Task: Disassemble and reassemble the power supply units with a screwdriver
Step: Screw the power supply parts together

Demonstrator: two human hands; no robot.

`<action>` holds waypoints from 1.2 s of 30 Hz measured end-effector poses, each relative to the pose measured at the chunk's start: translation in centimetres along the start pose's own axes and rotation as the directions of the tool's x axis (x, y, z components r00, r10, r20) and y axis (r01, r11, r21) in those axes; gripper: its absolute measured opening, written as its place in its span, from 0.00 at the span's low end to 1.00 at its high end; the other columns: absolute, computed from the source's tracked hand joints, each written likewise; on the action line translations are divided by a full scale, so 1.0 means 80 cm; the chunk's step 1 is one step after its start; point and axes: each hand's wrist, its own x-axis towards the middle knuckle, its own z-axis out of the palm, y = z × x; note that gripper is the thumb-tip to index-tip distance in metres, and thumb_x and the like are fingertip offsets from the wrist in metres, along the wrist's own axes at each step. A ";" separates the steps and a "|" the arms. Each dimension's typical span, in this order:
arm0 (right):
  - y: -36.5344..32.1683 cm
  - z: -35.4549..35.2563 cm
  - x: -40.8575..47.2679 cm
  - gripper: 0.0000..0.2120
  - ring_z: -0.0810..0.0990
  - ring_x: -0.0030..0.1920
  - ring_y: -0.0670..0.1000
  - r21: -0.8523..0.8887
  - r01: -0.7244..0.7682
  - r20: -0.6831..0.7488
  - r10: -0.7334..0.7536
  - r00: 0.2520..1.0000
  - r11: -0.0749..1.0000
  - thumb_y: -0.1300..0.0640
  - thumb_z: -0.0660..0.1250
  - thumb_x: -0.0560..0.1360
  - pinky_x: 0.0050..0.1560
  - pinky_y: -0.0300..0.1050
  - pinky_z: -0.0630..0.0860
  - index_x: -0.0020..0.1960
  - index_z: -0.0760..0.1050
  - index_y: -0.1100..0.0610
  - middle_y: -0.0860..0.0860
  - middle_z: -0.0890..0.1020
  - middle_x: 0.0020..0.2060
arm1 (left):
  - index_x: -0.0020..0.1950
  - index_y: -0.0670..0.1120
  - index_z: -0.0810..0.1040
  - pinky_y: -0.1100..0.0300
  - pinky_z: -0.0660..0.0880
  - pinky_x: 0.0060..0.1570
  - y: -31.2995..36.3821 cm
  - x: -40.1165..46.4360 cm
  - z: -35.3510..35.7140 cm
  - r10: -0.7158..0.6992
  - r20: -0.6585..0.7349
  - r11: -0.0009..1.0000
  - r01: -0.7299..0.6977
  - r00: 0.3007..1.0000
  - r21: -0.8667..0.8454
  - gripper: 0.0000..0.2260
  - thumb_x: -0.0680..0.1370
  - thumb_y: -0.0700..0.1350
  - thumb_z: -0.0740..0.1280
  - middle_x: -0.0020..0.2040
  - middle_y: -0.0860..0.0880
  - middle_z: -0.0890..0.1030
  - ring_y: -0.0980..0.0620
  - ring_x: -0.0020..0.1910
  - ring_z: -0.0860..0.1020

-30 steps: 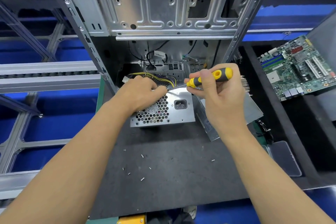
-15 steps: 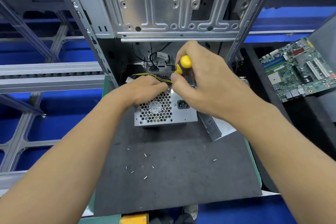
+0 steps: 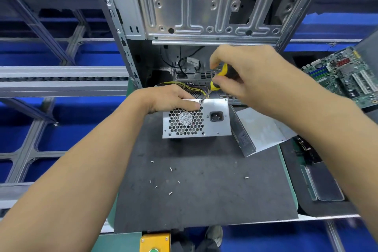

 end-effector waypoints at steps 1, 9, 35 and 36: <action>-0.001 -0.002 0.002 0.09 0.74 0.41 0.56 -0.048 -0.004 0.037 0.006 0.999 0.999 0.50 0.64 0.80 0.43 0.49 0.70 0.57 0.70 0.53 0.46 0.74 0.36 | 0.50 0.56 0.86 0.50 0.67 0.71 0.000 0.000 0.000 -0.009 -0.015 1.000 0.008 1.000 -0.015 0.15 0.71 0.63 0.70 0.54 0.58 0.85 0.59 0.58 0.79; -0.019 -0.021 0.032 0.04 0.74 0.55 0.57 -0.224 0.052 0.234 0.001 0.972 0.973 0.57 0.64 0.79 0.56 0.56 0.74 0.51 0.72 0.48 0.49 0.69 0.47 | 0.55 0.50 0.87 0.49 0.61 0.75 -0.004 0.007 0.001 -0.040 -0.100 0.994 0.030 0.994 -0.102 0.21 0.68 0.60 0.73 0.58 0.55 0.84 0.54 0.65 0.76; -0.051 -0.017 0.077 0.09 0.71 0.43 0.59 -0.555 0.182 0.375 0.049 0.926 0.811 0.55 0.64 0.80 0.44 0.54 0.75 0.43 0.69 0.56 0.53 0.65 0.37 | 0.57 0.51 0.86 0.49 0.60 0.75 -0.008 0.013 -0.003 -0.103 -0.118 0.987 0.087 0.988 -0.138 0.21 0.68 0.60 0.75 0.66 0.52 0.80 0.52 0.70 0.71; -0.052 -0.011 0.074 0.08 0.71 0.42 0.60 -0.575 0.204 0.342 0.006 0.940 0.792 0.55 0.62 0.82 0.41 0.52 0.72 0.45 0.71 0.57 0.52 0.60 0.34 | 0.57 0.51 0.86 0.48 0.60 0.75 -0.008 0.013 -0.002 -0.104 -0.115 0.987 0.088 0.988 -0.135 0.18 0.71 0.58 0.75 0.65 0.53 0.80 0.52 0.70 0.71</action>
